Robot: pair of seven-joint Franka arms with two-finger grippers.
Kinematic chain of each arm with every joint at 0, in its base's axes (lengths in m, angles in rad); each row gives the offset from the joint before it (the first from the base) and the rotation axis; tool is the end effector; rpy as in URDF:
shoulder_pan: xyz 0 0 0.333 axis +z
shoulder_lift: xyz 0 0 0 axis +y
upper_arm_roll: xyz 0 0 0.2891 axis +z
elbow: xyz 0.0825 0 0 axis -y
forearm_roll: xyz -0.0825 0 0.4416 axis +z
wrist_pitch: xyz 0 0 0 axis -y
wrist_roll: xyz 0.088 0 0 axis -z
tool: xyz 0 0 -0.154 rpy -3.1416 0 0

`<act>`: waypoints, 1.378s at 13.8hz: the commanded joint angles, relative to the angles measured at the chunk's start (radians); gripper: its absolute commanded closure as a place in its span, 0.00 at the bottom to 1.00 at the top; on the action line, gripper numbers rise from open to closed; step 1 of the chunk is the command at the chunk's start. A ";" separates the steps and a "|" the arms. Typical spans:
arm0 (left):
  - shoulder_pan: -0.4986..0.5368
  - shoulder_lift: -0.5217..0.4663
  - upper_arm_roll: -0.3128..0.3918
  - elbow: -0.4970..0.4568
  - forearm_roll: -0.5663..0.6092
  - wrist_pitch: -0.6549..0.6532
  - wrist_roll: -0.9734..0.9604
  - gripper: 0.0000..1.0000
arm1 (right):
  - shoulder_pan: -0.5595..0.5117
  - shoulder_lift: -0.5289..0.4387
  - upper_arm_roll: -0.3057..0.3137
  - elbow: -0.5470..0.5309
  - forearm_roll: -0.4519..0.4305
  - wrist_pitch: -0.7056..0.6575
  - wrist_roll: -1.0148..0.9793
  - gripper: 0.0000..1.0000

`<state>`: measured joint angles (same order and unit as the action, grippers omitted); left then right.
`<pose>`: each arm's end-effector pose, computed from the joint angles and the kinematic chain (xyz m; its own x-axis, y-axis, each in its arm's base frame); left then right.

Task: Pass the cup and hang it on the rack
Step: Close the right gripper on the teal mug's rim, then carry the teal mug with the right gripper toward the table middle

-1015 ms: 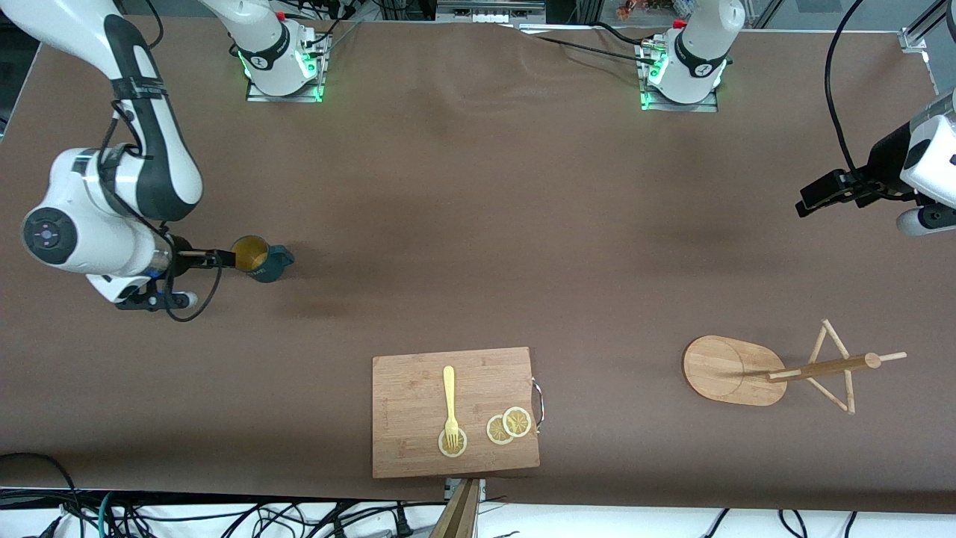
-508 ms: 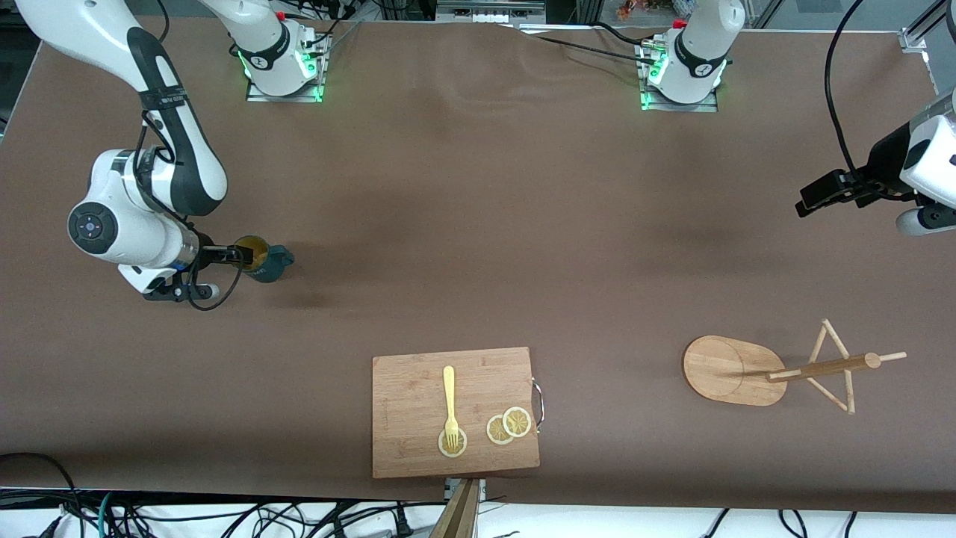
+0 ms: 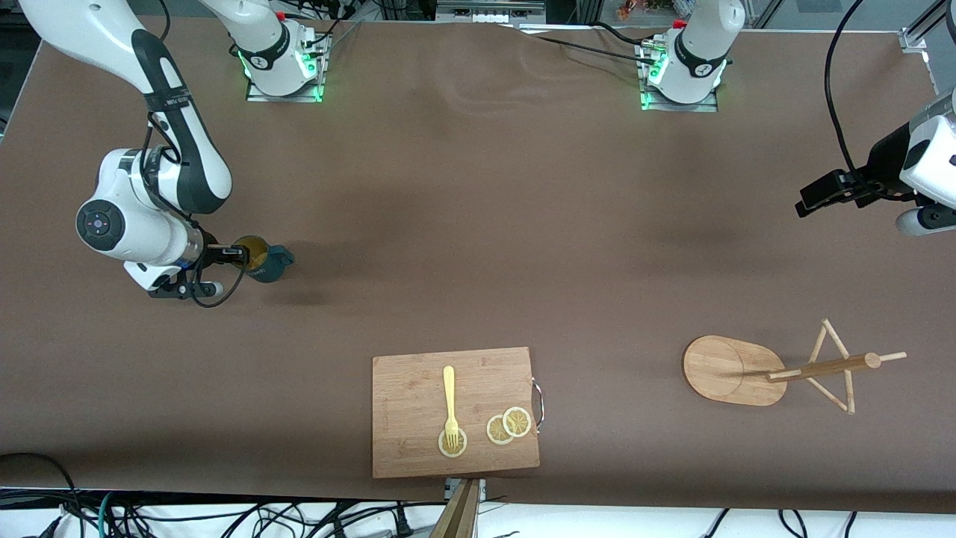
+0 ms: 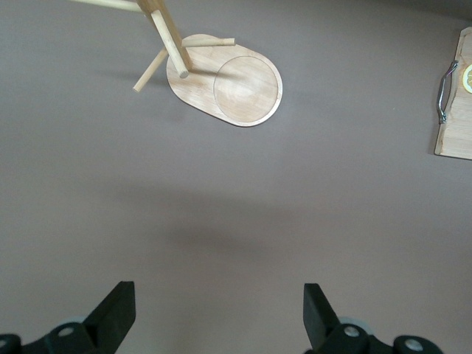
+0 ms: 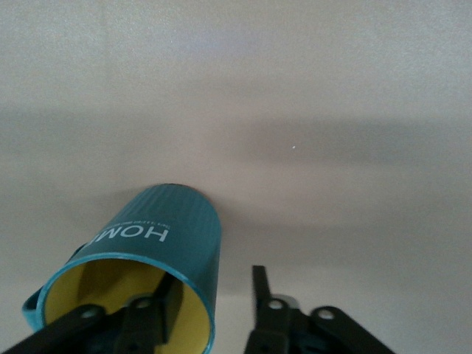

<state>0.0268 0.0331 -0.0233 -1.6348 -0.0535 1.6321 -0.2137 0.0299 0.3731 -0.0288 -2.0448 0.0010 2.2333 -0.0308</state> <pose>0.6220 -0.0056 0.5017 0.9748 0.2184 -0.0465 0.2204 -0.9744 0.0452 0.5947 -0.0002 0.1284 0.9825 0.0313 -0.1836 0.0326 -0.9995 0.0042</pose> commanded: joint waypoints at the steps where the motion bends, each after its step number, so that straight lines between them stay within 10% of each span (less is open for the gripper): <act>1: -0.008 -0.004 0.005 0.000 0.021 -0.006 0.007 0.00 | 0.001 -0.028 0.003 -0.018 0.013 0.012 0.011 1.00; 8: -0.008 -0.004 0.006 0.001 0.021 -0.006 0.007 0.00 | 0.013 -0.028 0.096 0.081 0.016 0.009 0.096 1.00; 19: -0.008 -0.005 0.005 0.000 0.021 -0.009 0.007 0.00 | 0.436 0.159 0.113 0.478 0.016 -0.136 0.649 1.00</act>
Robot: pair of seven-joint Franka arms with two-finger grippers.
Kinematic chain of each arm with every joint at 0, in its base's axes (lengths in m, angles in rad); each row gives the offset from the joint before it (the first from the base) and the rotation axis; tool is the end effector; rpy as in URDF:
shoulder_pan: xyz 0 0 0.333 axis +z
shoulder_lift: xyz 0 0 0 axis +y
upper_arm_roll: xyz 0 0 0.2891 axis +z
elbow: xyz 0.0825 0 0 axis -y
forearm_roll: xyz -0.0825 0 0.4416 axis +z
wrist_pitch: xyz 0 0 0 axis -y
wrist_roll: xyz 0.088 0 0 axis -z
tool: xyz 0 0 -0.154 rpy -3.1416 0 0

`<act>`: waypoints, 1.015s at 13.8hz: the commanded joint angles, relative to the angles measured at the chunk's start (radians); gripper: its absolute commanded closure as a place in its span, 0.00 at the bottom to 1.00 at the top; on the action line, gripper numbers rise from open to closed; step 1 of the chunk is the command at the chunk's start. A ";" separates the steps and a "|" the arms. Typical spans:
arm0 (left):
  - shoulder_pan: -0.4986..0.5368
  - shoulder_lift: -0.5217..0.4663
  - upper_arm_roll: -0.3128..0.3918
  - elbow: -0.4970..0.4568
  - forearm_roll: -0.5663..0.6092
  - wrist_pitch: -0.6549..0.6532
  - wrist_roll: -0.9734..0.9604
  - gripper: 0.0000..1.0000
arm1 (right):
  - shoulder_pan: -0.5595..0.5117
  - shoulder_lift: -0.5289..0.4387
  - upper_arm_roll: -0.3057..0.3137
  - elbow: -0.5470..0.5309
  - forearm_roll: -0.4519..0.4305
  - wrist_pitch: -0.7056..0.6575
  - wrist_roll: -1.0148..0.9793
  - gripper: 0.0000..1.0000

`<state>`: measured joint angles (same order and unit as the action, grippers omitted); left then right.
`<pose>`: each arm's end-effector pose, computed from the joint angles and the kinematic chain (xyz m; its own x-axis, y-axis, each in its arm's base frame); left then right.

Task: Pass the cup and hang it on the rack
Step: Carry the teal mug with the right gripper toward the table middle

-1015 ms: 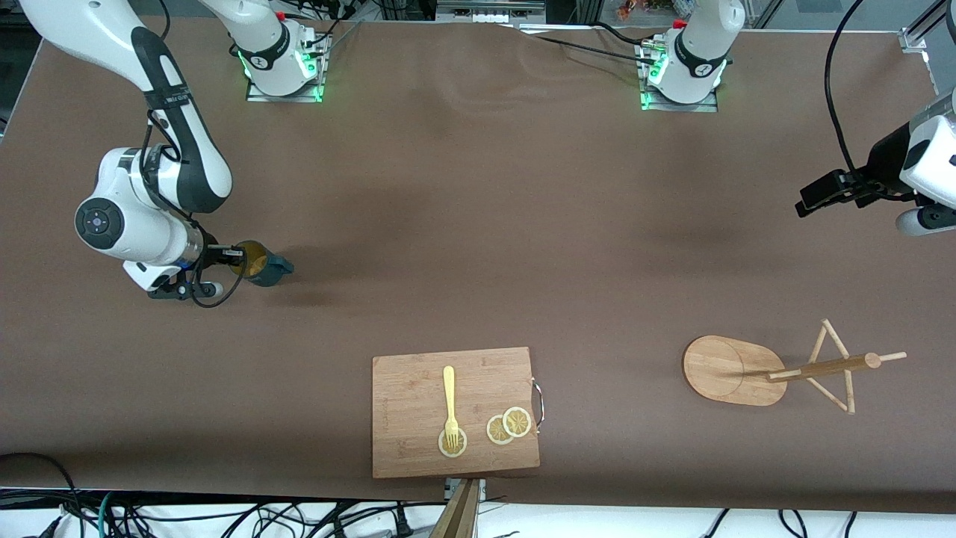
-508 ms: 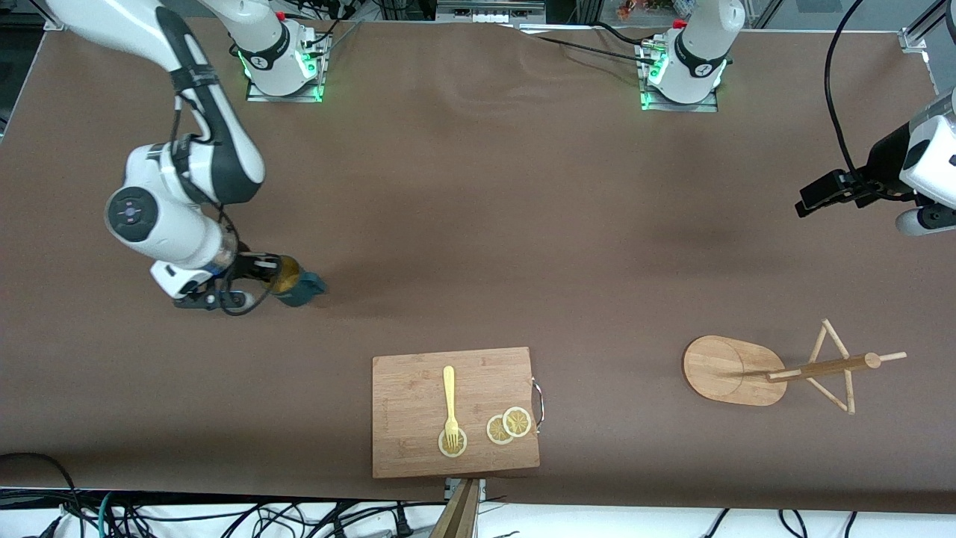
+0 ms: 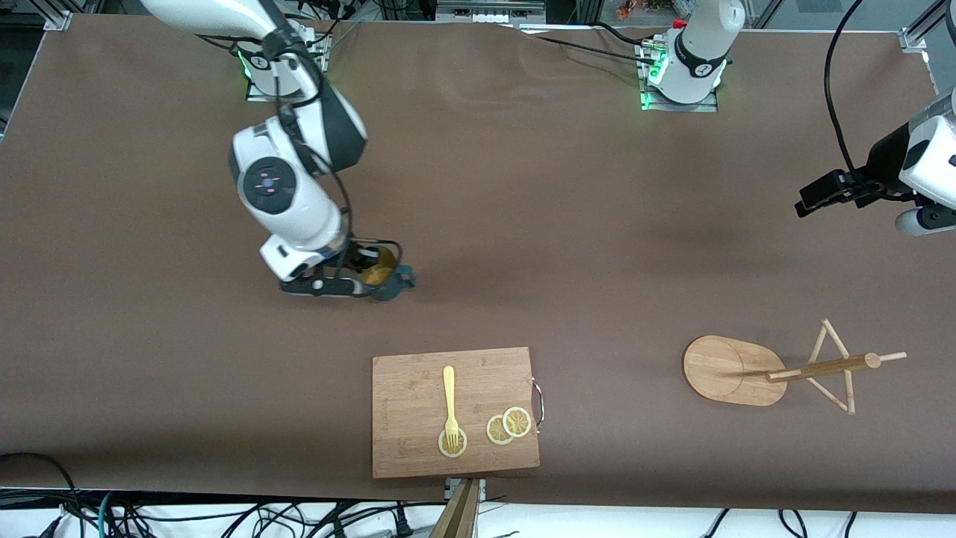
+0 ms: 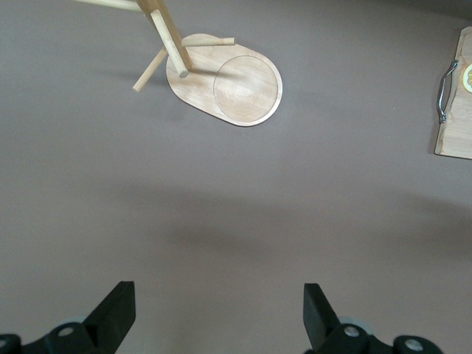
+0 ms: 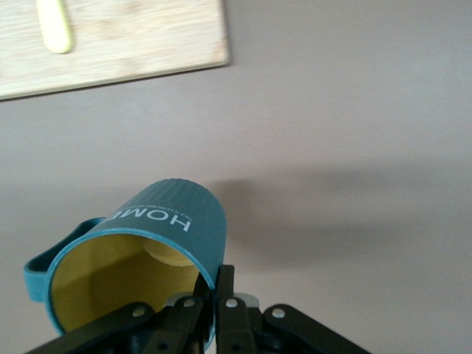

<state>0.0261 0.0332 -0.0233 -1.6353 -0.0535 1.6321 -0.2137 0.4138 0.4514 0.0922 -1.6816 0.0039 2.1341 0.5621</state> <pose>0.6220 -0.0061 0.5014 0.9749 0.2177 -0.0471 0.2198 -0.9745 0.0450 0.6189 0.3402 0.2389 0.9975 -0.0670 -0.0209 -0.0677 -0.9970 -0.0382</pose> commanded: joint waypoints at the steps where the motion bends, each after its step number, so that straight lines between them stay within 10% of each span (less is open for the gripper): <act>1: -0.008 -0.006 0.006 0.000 0.021 -0.009 0.007 0.00 | 0.090 0.102 -0.009 0.141 0.013 -0.037 0.068 1.00; 14: -0.015 -0.004 -0.004 -0.003 0.023 -0.012 0.005 0.00 | 0.422 0.308 -0.009 0.342 0.053 0.012 0.302 1.00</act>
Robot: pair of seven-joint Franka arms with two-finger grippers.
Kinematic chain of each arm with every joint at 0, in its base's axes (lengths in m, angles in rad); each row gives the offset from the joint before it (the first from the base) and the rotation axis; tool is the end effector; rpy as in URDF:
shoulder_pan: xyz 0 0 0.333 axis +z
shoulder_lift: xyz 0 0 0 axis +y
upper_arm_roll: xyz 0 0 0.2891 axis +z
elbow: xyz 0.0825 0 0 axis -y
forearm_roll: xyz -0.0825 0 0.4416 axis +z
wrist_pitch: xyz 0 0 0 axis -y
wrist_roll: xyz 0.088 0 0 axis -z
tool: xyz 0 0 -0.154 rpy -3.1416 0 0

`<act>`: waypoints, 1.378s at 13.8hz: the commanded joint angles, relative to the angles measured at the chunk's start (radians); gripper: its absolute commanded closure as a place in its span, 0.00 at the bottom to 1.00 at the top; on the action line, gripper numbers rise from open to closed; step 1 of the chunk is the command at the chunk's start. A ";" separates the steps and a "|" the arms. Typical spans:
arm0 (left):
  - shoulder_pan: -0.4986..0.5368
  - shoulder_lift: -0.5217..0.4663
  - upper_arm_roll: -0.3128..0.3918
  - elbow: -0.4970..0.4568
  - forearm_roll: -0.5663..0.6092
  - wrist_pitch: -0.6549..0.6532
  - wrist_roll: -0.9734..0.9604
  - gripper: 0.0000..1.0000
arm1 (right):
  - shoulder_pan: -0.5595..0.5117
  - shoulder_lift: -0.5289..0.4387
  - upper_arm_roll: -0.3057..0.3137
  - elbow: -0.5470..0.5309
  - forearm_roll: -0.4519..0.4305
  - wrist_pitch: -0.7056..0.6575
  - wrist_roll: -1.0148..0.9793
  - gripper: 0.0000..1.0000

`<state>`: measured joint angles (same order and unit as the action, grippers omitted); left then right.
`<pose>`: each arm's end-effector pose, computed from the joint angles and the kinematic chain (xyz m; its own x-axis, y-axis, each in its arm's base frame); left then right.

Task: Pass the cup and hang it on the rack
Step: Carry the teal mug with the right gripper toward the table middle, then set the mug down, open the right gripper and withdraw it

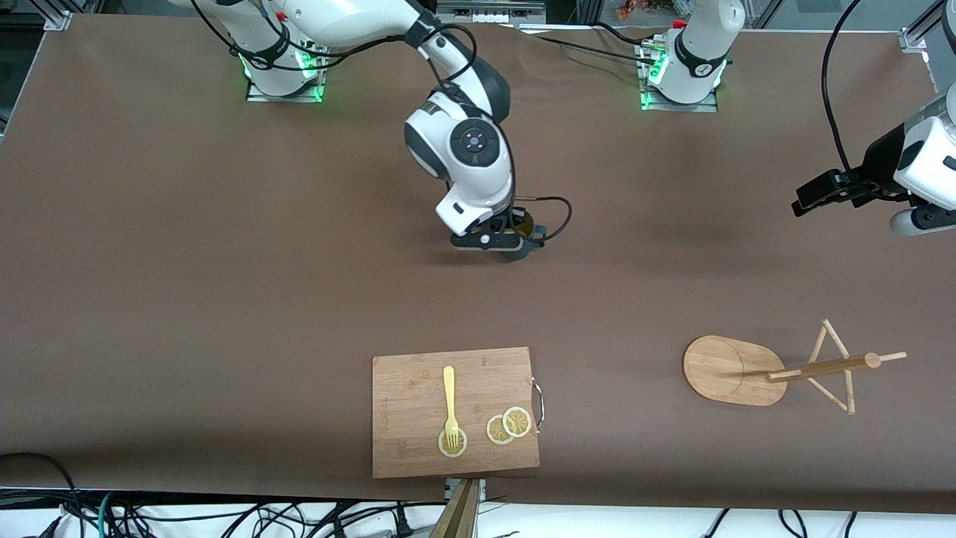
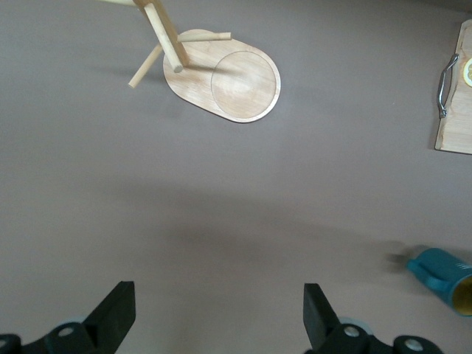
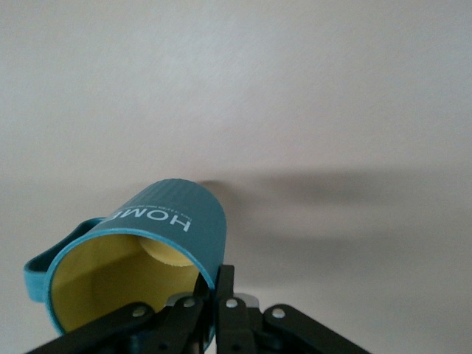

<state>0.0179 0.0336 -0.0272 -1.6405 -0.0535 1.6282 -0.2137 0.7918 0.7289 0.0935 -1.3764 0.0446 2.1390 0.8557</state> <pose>0.6207 -0.0136 0.4980 0.9770 0.2057 -0.0564 0.2082 -0.9771 0.0431 0.4917 0.5922 0.1910 0.9984 -0.0160 -0.0537 -0.0209 -0.9956 -0.0914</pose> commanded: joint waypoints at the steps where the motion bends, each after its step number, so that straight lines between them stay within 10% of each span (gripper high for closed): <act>1: -0.003 -0.004 0.000 0.004 0.021 -0.005 0.005 0.00 | 0.066 0.035 -0.011 0.037 0.009 0.015 0.005 1.00; 7: -0.003 0.005 0.000 0.008 0.021 0.001 0.005 0.00 | 0.104 0.086 -0.011 0.037 0.009 0.067 0.003 1.00; 8: -0.003 0.005 0.000 0.008 0.021 0.001 0.005 0.00 | 0.104 0.086 -0.011 0.037 0.011 0.068 0.005 0.84; 9: -0.003 0.005 0.000 0.008 0.021 0.001 0.005 0.00 | 0.104 0.084 -0.012 0.037 0.011 0.068 0.008 0.01; 19: -0.009 0.009 -0.002 0.007 0.023 0.001 0.005 0.00 | -0.054 0.000 -0.024 0.229 0.011 -0.315 -0.188 0.00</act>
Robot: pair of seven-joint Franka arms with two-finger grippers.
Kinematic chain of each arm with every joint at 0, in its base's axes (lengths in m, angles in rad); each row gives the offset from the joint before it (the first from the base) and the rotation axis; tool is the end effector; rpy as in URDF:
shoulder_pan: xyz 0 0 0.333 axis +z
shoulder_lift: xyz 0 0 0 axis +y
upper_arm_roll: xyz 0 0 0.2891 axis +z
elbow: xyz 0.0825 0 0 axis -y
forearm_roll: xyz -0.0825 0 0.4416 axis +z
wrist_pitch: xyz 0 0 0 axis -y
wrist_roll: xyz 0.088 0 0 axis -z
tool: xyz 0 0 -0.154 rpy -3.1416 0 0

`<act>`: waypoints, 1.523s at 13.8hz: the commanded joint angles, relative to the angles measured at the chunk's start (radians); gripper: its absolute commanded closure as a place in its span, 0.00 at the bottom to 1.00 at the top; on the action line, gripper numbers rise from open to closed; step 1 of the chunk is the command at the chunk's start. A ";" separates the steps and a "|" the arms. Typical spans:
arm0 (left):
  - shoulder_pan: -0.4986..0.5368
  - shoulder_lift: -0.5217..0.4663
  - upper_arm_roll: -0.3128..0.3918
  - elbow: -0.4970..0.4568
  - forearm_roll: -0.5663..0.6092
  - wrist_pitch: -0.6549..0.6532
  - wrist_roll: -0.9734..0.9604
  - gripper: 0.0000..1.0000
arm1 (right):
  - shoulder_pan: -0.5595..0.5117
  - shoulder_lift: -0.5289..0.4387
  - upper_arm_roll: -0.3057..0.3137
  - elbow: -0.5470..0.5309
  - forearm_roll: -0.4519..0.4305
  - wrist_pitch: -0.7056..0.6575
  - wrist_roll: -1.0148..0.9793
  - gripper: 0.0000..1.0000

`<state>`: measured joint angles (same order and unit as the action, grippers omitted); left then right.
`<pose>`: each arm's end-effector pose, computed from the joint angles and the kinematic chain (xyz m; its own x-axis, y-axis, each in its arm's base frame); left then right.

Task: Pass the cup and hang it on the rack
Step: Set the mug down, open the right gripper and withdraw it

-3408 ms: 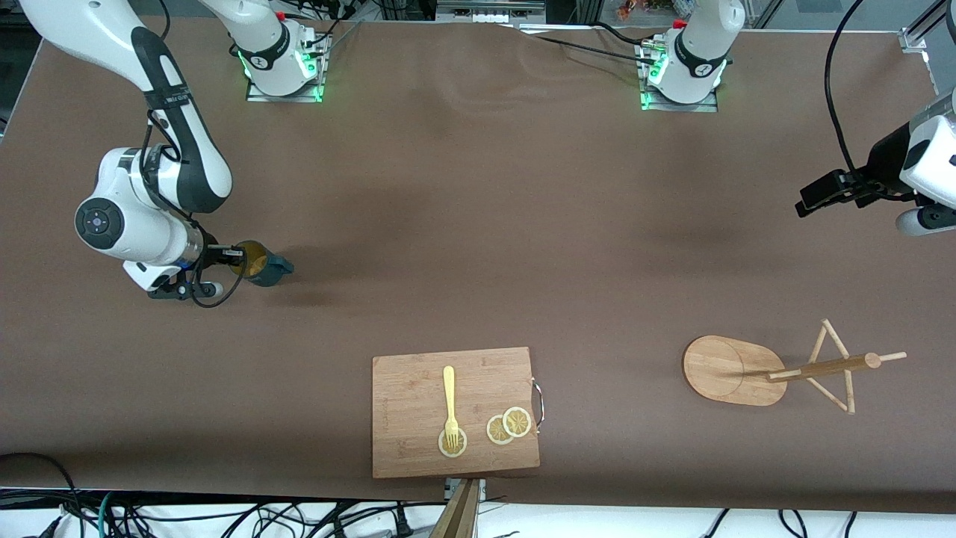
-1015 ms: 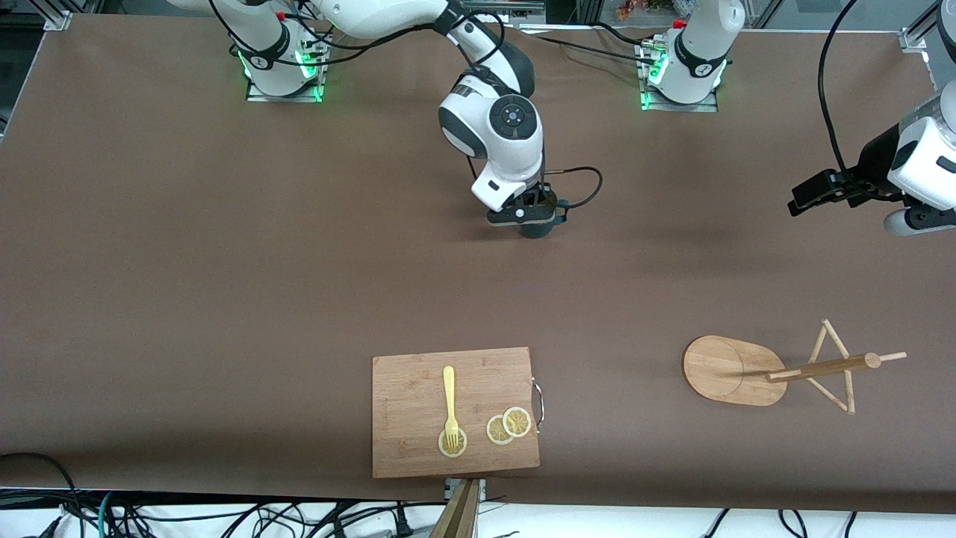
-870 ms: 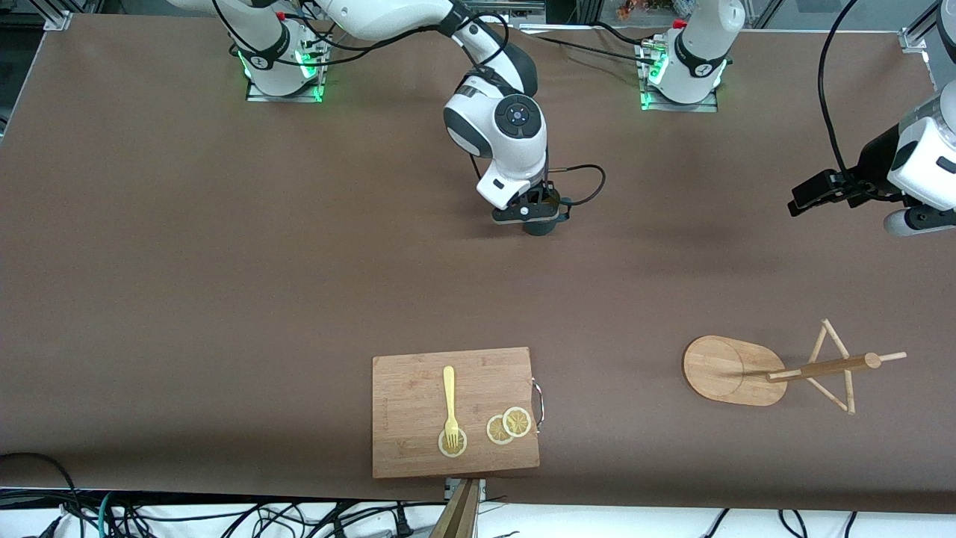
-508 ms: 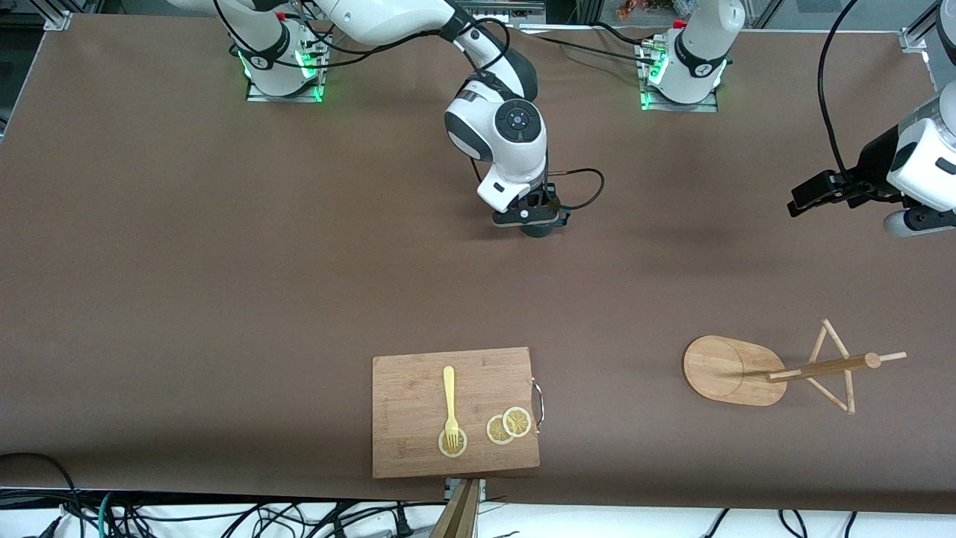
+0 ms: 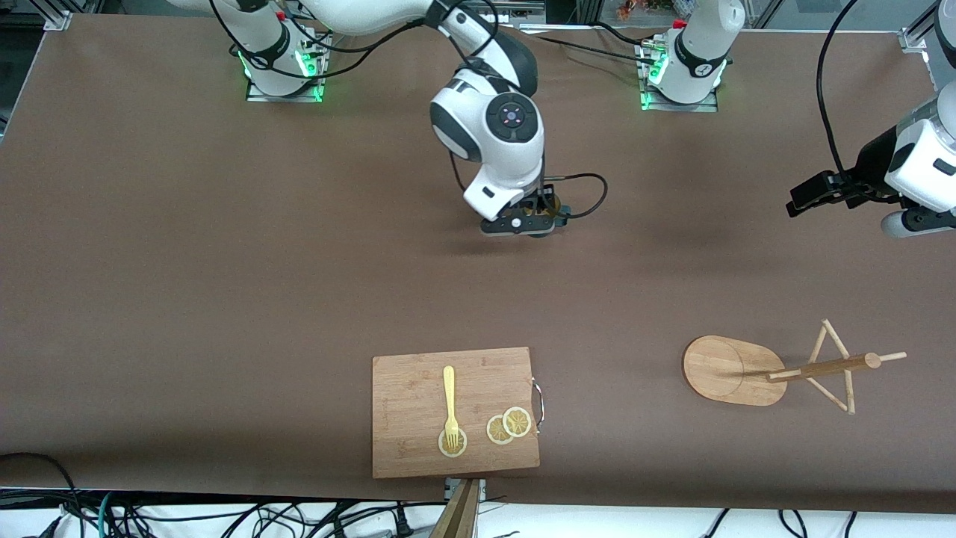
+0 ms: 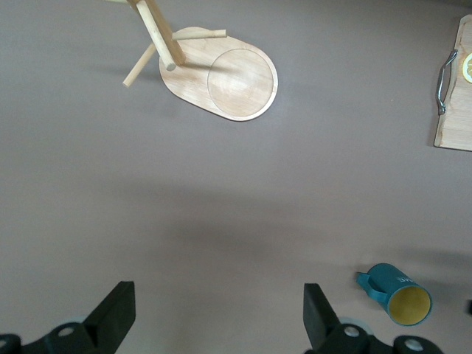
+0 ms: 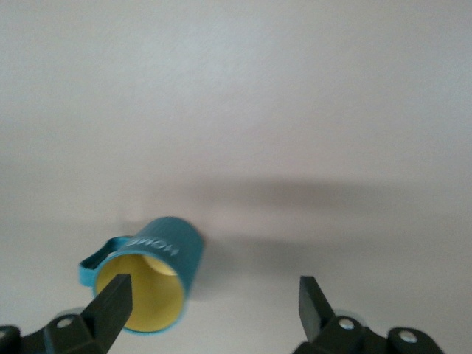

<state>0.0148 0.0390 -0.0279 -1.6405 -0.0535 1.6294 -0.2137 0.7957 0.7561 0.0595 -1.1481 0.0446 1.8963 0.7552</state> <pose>0.6217 -0.0159 0.4948 0.9775 0.2020 -0.0605 0.2047 -0.9779 0.0424 0.5216 0.5927 0.2665 0.9955 0.0711 -0.0625 0.0677 -0.9962 -0.0549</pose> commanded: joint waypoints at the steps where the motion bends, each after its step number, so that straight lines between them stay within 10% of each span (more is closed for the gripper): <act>1: -0.006 0.004 -0.001 0.007 0.023 0.000 0.005 0.00 | -0.088 -0.046 0.010 0.001 0.009 -0.100 -0.140 0.00; 21: -0.003 0.006 -0.004 0.008 0.021 0.000 0.005 0.00 | -0.759 -0.391 0.010 -0.054 -0.095 -0.457 -0.734 0.00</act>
<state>0.0127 0.0454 -0.0307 -1.6403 -0.0535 1.6300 -0.2137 0.0455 0.4346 0.0490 -1.1411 -0.0058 1.4429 0.0266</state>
